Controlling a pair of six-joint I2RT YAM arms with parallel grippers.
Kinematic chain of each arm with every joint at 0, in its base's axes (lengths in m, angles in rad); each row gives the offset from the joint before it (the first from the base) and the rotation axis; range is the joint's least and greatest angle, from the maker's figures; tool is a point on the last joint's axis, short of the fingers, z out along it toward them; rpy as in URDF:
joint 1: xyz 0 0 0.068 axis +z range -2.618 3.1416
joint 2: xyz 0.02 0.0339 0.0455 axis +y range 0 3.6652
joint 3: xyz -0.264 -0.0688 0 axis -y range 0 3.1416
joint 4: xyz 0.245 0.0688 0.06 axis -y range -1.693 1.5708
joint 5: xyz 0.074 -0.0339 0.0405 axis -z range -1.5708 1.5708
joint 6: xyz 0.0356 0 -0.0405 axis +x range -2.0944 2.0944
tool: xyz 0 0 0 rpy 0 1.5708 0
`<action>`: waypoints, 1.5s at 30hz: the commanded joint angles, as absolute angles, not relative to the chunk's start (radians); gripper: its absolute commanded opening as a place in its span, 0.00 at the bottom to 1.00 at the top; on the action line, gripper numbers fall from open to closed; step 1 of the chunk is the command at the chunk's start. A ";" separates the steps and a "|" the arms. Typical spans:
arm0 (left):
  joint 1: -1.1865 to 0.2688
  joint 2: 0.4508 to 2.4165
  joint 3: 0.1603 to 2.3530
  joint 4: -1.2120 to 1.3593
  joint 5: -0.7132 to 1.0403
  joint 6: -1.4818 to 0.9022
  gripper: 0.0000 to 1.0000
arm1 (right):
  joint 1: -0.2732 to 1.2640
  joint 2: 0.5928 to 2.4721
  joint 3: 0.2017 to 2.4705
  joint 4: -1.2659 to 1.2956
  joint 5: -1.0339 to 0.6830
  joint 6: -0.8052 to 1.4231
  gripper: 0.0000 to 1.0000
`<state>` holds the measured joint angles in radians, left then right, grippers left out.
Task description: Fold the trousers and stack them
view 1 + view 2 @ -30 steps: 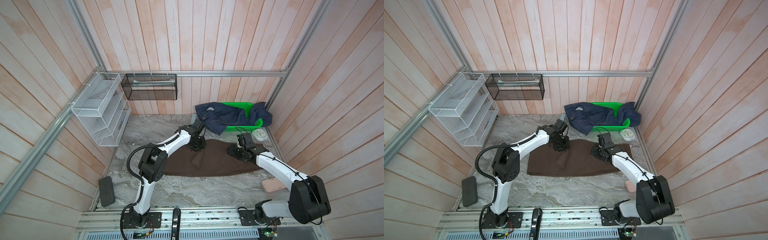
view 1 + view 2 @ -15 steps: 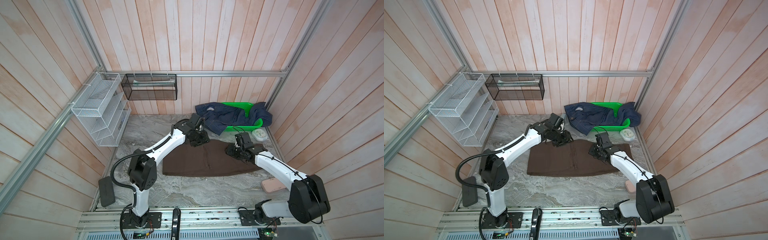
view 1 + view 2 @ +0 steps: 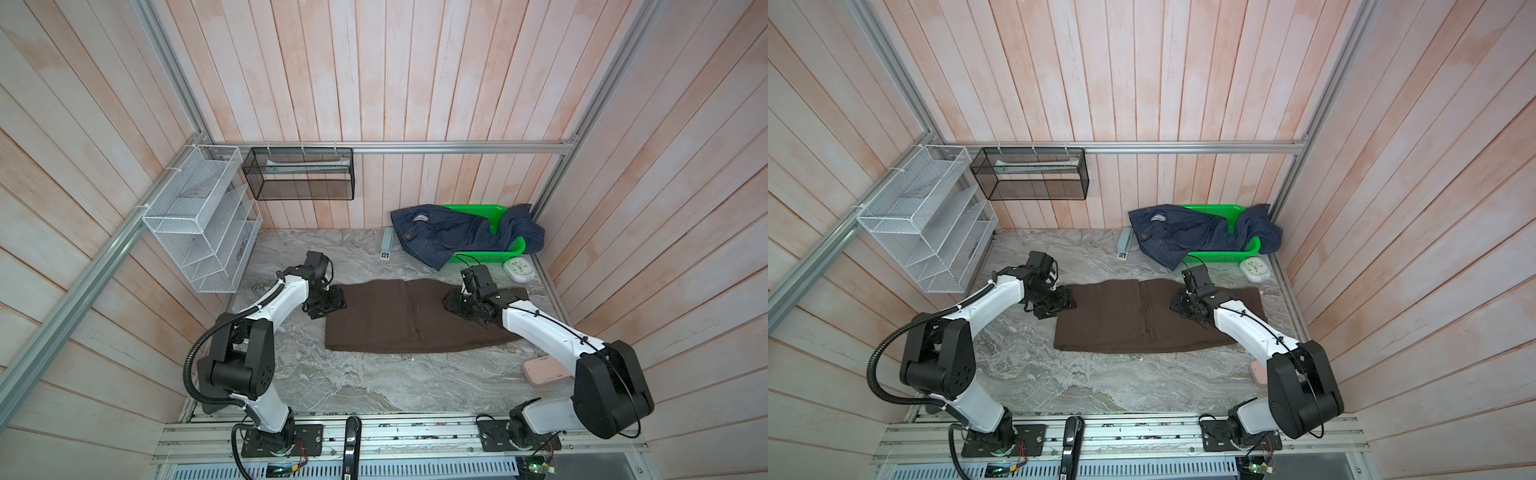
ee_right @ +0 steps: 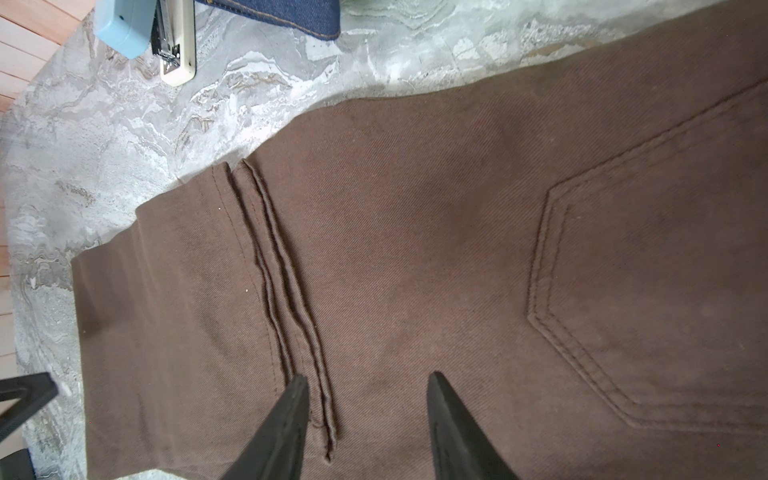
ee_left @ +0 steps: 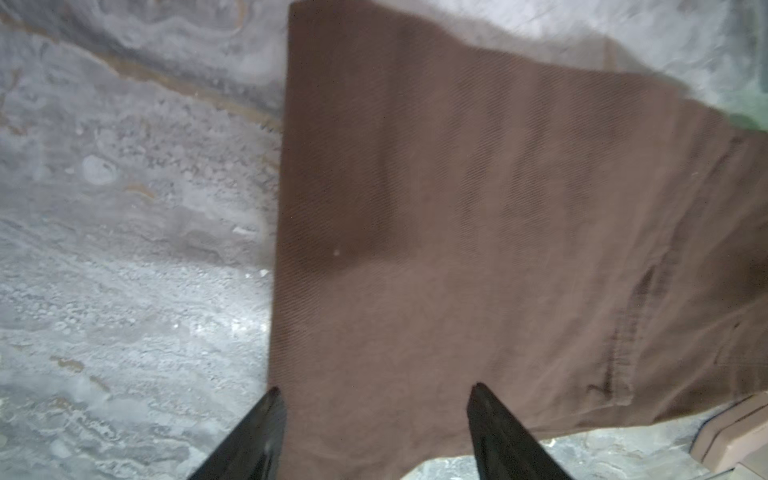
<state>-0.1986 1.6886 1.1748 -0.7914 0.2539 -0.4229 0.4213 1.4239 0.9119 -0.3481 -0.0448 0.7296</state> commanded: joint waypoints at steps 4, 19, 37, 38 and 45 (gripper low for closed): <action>-0.166 1.748 1.143 -0.735 0.299 -0.310 0.72 | 0.430 1.409 0.928 -0.373 -0.010 0.728 0.48; -0.109 1.897 1.131 -0.686 0.474 -0.235 0.39 | 0.430 1.380 0.898 -0.376 0.011 0.748 0.48; -0.040 1.600 1.180 -0.940 0.077 -0.207 0.00 | 0.424 1.364 0.938 -0.386 0.053 0.739 0.48; -0.026 1.589 1.189 -0.960 0.036 -0.208 0.00 | 0.421 1.356 0.940 -0.387 0.058 0.740 0.48; 0.047 1.562 1.268 -1.053 -0.167 -0.212 0.00 | 0.383 1.297 0.921 -0.367 0.087 0.750 0.49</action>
